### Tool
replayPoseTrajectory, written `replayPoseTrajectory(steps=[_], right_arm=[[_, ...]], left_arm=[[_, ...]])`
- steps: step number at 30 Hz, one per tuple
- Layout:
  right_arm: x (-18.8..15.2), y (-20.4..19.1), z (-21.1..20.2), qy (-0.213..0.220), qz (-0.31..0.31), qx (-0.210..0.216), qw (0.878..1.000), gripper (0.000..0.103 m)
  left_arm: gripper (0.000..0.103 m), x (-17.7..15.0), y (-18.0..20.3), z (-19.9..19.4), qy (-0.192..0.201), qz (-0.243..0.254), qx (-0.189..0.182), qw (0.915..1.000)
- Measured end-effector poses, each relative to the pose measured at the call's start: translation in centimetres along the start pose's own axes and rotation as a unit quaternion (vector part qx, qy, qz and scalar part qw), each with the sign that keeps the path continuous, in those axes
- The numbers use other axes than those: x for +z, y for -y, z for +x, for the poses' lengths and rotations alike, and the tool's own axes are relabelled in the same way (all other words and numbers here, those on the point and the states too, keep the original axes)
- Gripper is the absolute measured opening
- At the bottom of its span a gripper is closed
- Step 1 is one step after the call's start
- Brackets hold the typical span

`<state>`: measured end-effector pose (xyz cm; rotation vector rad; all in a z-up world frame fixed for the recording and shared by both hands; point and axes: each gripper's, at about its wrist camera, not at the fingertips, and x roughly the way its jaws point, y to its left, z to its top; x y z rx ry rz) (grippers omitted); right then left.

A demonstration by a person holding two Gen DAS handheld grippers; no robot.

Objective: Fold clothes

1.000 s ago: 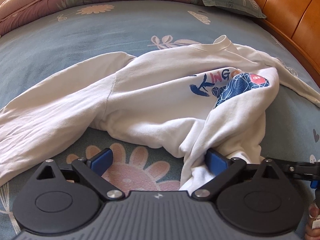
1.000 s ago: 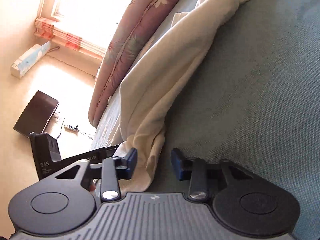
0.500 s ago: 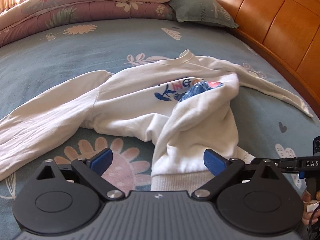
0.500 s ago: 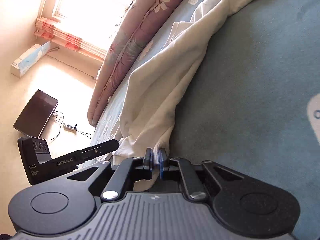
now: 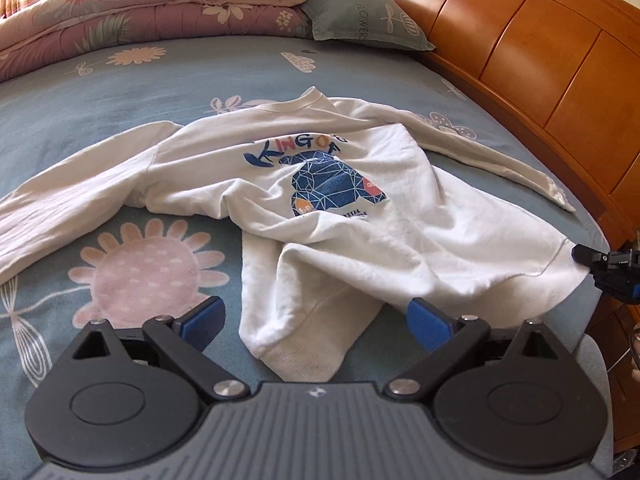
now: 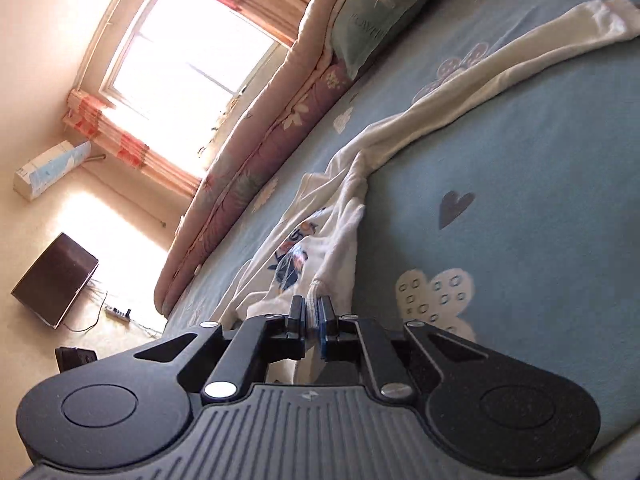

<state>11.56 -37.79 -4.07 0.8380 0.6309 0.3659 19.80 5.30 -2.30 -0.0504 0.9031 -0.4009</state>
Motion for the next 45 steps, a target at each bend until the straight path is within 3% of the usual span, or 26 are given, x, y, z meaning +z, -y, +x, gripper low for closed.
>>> replayPoseTrajectory(steps=[2,9,13,18,21,24,28,31,34,40,43,44,45], right_arm=[[0.5,1.9,-1.8,0.012,0.009,-0.016,1.0,0.01],[1.5,5.7,-2.6,0.032,0.043,-0.08,0.995,0.009],[1.0,6.9,-2.6,0.028,0.053,-0.116,0.991,0.008],[0.5,6.5,-3.1,0.03,0.037,-0.129,0.99,0.012],[0.4,4.5,-2.6,0.019,-0.005,-0.122,0.992,0.02],[0.1,2.8,-1.2,0.005,-0.04,-0.114,0.993,0.025],[-0.5,1.9,0.7,-0.017,-0.04,-0.093,0.995,0.029],[-1.2,1.7,1.6,-0.031,-0.04,-0.091,0.995,0.031],[-1.6,1.6,2.1,-0.039,-0.038,-0.09,0.994,0.032],[-1.9,1.6,2.3,-0.049,-0.043,-0.093,0.993,0.041],[-2.1,2.2,2.6,-0.054,-0.036,-0.101,0.993,0.042],[-2.1,2.4,2.7,-0.055,-0.032,-0.101,0.993,0.042],[-2.3,2.4,2.8,-0.055,-0.031,-0.101,0.993,0.042]], left_arm=[[0.097,-0.3,0.5,-0.3,-0.001,0.003,0.0,1.0],[0.097,-1.0,0.9,-1.1,-0.004,-0.006,-0.007,0.9999],[0.097,-1.7,-0.5,0.0,-0.015,-0.069,-0.052,0.9961],[0.097,-3.0,-2.3,2.2,-0.029,-0.161,-0.096,0.9819],[0.097,-3.8,-3.6,3.1,-0.017,-0.21,-0.136,0.9681],[0.097,-4.8,-5.5,4.8,-0.008,-0.274,-0.172,0.9462],[0.097,-6.3,-7.2,6.1,0.033,-0.331,-0.223,0.9163],[0.097,-5.8,-7.6,7.0,0.052,-0.345,-0.237,0.9066],[0.097,-5.3,-7.4,7.9,0.064,-0.367,-0.265,0.8894],[0.095,-8.0,-6.3,7.3,0.096,-0.354,-0.313,0.8761],[0.074,-7.5,-6.8,8.1,0.078,-0.354,-0.295,0.8842],[0.055,-7.3,-7.0,8.7,0.066,-0.359,-0.28,0.8877],[0.028,-7.3,-7.3,9.5,0.052,-0.368,-0.262,0.8906]])
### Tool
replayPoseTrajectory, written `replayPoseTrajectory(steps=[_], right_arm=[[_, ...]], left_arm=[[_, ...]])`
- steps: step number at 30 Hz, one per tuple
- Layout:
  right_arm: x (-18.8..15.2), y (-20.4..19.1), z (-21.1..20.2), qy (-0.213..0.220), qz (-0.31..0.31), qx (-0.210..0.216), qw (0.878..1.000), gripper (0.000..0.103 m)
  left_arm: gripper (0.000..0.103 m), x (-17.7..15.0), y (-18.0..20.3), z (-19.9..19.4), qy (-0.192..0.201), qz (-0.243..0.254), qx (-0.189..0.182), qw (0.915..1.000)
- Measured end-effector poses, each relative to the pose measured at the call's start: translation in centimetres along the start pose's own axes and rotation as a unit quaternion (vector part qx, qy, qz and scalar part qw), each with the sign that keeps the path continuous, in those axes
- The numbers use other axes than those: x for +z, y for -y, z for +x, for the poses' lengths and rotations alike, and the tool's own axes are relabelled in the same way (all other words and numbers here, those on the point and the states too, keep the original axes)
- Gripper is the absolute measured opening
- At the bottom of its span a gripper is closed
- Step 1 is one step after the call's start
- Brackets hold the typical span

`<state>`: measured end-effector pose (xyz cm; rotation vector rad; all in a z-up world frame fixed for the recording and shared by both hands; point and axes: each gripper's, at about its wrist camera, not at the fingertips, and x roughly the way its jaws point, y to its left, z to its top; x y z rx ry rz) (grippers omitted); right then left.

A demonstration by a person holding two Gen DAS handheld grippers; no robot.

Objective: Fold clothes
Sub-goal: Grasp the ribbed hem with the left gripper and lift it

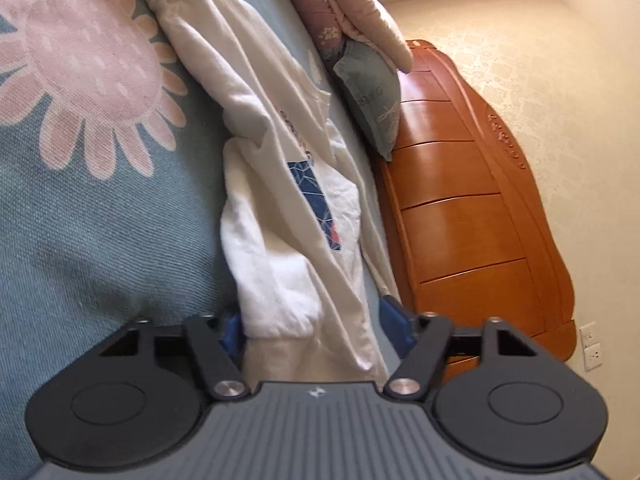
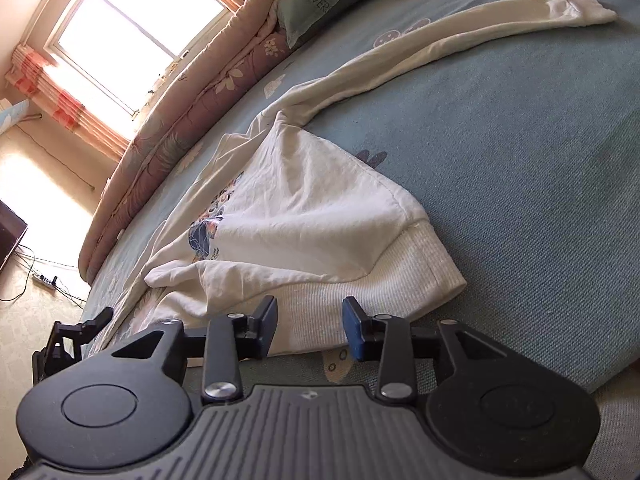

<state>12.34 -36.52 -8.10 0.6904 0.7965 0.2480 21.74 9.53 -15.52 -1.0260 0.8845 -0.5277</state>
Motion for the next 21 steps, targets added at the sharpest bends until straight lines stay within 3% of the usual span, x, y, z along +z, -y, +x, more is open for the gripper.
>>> replayPoseTrajectory(steps=[1,2,10,16,18,21], right_arm=[[-0.1,0.0,0.0,0.0,0.0,0.0,1.0,0.043],[-0.2,0.0,0.1,0.0,0.001,0.0,1.0,0.043],[-0.6,0.9,-0.7,0.003,0.007,-0.009,1.0,0.048],[-0.6,1.1,-0.5,0.005,0.006,-0.007,1.0,0.048],[-0.6,1.0,-0.8,0.008,0.006,-0.006,1.0,0.048],[-0.5,0.8,-1.5,0.015,0.002,-0.005,1.0,0.048]], left_arm=[[0.015,0.3,-0.5,0.6,-0.004,-0.009,0.023,0.9997],[0.013,0.4,-0.9,0.8,-0.001,-0.016,0.018,0.9997],[0.013,-1.2,-0.8,0.4,-0.003,-0.013,0.0,0.9999],[0.012,-1.2,0.6,0.7,-0.014,0.015,0.032,0.9993],[0.006,-1.4,1.5,0.3,-0.016,0.026,0.042,0.9986],[0.006,-2.3,2.8,-1.4,-0.011,0.033,0.033,0.9988]])
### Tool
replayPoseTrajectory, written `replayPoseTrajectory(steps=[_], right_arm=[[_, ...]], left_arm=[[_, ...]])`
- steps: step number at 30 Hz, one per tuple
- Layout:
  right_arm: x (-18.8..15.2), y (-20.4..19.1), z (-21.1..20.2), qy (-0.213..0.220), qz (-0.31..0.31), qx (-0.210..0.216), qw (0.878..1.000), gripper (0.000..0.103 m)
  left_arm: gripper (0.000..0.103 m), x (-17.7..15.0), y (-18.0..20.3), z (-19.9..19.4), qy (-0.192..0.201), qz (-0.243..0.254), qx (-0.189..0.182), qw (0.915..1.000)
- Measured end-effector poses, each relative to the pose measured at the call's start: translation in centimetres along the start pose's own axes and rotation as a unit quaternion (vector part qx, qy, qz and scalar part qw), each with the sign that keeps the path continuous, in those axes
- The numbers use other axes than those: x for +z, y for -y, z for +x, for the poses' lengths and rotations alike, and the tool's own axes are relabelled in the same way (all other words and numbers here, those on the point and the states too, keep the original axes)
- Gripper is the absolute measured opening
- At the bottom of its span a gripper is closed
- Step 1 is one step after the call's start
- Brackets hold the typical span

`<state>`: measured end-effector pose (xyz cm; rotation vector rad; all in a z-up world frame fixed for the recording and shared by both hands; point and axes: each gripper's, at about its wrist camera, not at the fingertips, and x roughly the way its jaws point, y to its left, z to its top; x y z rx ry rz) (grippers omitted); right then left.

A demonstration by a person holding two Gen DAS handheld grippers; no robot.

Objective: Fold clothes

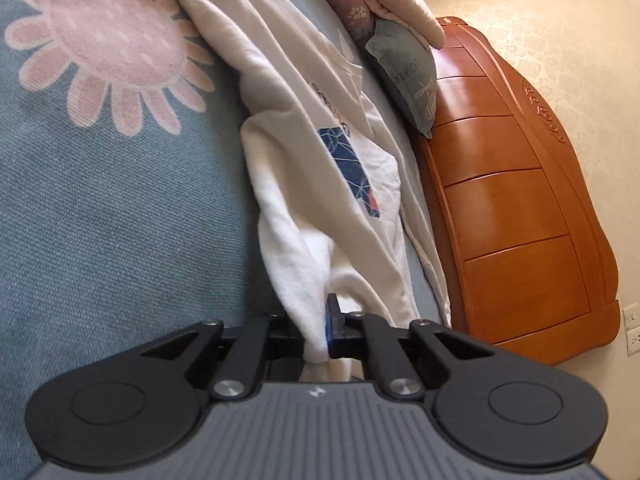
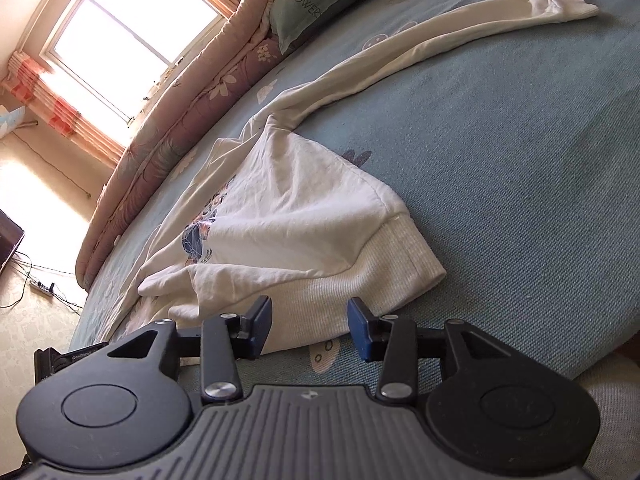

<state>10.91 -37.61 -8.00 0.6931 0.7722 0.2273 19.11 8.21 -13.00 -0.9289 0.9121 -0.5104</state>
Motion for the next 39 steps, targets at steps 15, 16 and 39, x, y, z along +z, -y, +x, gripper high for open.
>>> replayPoseTrajectory(steps=[15,16,39], right_arm=[[2.9,0.6,-1.8,-0.003,-0.033,0.004,0.999,0.064],[3.1,1.1,-1.1,-0.015,-0.03,0.005,0.999,0.065],[3.5,0.5,7.0,-0.162,-0.009,0.115,0.98,0.056]], left_arm=[[0.007,-1.7,-4.5,-9.6,0.052,-0.072,0.035,0.9954],[0.007,-1.9,-5.1,-9.3,0.051,-0.082,0.035,0.9947],[0.012,-1.9,-7.0,-7.1,0.035,-0.111,0.03,0.9927]])
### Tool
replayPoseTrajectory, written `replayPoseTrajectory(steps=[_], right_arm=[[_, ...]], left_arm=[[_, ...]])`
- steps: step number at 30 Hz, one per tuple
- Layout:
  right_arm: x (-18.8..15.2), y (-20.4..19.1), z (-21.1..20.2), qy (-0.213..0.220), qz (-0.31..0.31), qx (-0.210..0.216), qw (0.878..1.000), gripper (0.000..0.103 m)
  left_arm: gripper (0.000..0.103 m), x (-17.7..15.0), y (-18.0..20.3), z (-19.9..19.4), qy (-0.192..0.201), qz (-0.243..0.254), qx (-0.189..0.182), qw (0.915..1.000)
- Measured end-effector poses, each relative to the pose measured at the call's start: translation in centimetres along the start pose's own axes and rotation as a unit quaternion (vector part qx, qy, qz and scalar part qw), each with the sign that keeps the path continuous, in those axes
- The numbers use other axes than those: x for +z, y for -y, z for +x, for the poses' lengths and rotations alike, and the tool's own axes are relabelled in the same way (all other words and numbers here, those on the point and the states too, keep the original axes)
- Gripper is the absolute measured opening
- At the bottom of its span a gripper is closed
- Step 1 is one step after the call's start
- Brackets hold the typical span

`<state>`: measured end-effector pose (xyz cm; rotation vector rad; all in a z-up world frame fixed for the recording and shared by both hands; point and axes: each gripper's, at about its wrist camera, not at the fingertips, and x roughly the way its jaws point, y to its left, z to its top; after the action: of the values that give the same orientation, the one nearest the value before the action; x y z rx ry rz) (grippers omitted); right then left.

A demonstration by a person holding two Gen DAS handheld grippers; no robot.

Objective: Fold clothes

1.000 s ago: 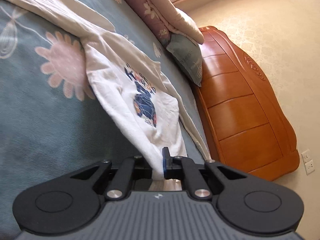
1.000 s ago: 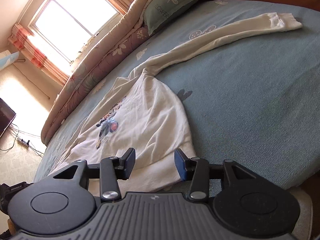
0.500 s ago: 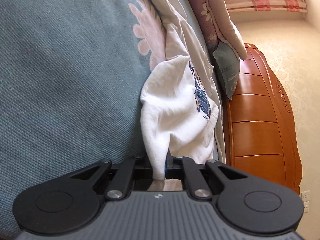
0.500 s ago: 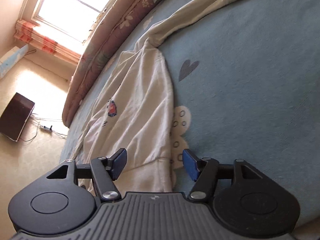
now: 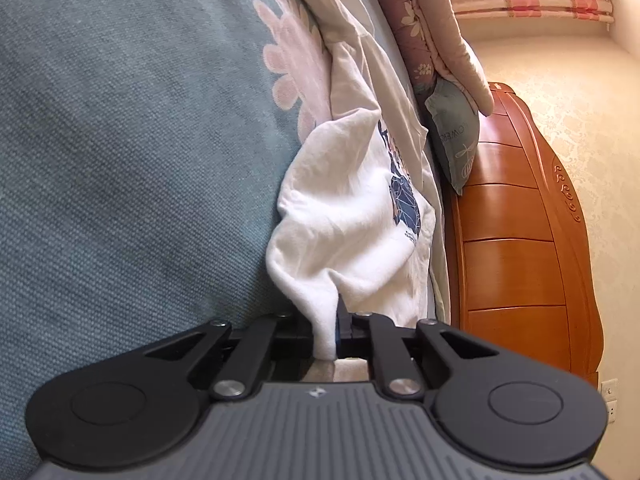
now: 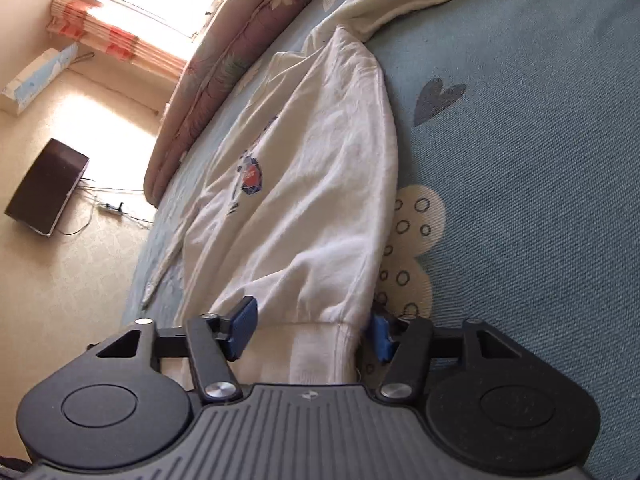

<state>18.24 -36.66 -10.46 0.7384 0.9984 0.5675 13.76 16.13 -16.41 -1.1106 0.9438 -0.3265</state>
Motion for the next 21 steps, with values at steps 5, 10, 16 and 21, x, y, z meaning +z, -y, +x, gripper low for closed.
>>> replayPoseTrajectory(steps=[5,10,16,21], right_arm=[[1.2,1.8,1.0,0.009,0.046,0.006,0.999,0.009],[0.7,-1.0,-0.8,0.025,-0.005,-0.004,1.0,0.012],[1.4,-5.8,-5.2,0.06,-0.052,0.04,0.996,0.012],[0.2,-6.9,-7.3,0.047,-0.068,0.028,0.996,0.012]], left_arm=[[0.012,-0.1,0.2,-0.3,0.001,0.004,0.006,1.0],[0.006,0.4,3.2,-2.6,0.019,0.045,0.019,0.9986],[0.006,0.5,8.0,-7.6,0.042,0.102,-0.023,0.9936],[0.006,-1.2,7.6,-8.8,0.025,0.104,-0.004,0.9943]])
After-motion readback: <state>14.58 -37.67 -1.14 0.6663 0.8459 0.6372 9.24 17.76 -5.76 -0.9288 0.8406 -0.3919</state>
